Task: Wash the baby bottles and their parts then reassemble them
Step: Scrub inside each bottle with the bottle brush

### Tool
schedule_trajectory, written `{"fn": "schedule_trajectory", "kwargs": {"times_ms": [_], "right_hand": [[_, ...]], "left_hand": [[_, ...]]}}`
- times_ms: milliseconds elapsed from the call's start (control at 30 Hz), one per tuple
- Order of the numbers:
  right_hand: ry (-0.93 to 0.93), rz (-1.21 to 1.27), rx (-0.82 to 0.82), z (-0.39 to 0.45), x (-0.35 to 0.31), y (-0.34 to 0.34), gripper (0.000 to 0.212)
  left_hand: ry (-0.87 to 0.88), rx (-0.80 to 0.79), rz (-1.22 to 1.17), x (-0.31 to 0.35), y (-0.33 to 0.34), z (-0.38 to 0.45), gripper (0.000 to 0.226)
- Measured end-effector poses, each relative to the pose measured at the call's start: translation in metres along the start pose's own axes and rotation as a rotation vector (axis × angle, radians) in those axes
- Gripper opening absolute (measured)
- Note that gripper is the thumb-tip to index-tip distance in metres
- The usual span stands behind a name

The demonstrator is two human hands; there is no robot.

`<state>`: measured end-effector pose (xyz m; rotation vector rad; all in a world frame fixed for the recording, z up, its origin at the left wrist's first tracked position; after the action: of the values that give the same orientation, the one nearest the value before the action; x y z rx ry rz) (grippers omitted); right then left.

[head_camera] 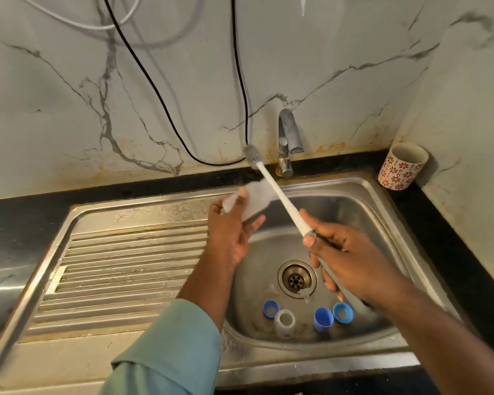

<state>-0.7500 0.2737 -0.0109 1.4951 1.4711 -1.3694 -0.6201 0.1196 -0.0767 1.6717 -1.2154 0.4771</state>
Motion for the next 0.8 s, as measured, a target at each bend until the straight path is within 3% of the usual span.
{"fn": "schedule_trajectory", "kwargs": {"times_ms": [100,267,400,567,667,800], "right_hand": [[-0.035,-0.036,-0.020,0.000,-0.009,0.003,0.043],[-0.085,-0.159,0.046,-0.009,-0.001,-0.006,0.043],[-0.192,-0.569,-0.032,-0.011,0.001,0.002,0.052],[-0.263,-0.880,0.027,0.002,-0.003,-0.005,0.056],[-0.243,-0.938,0.002,0.003,-0.006,-0.011,0.056],[-0.232,-1.032,-0.040,0.004,-0.010,-0.012,0.056]], "left_hand": [[0.084,-0.020,0.115,-0.001,-0.002,0.000,0.071],[0.152,0.180,0.026,0.016,-0.017,0.006,0.058],[0.094,0.359,0.079,0.016,-0.027,0.005,0.051],[-0.048,0.032,0.244,0.005,-0.010,0.001,0.054],[0.013,0.074,0.278,0.018,-0.017,0.004,0.045],[0.093,0.102,0.324,0.024,-0.029,0.011,0.050]]}}
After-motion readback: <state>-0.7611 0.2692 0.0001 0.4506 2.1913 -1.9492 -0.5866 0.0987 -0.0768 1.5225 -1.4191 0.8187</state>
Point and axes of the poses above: each hand's wrist, its own z-axis towards the middle knuckle, its own y-axis out of the palm, x = y × z, the point moved 6 cm from there along z, towards the middle knuckle, and after that the axes turned 2 degrees about -x, right-handed, at the moved point
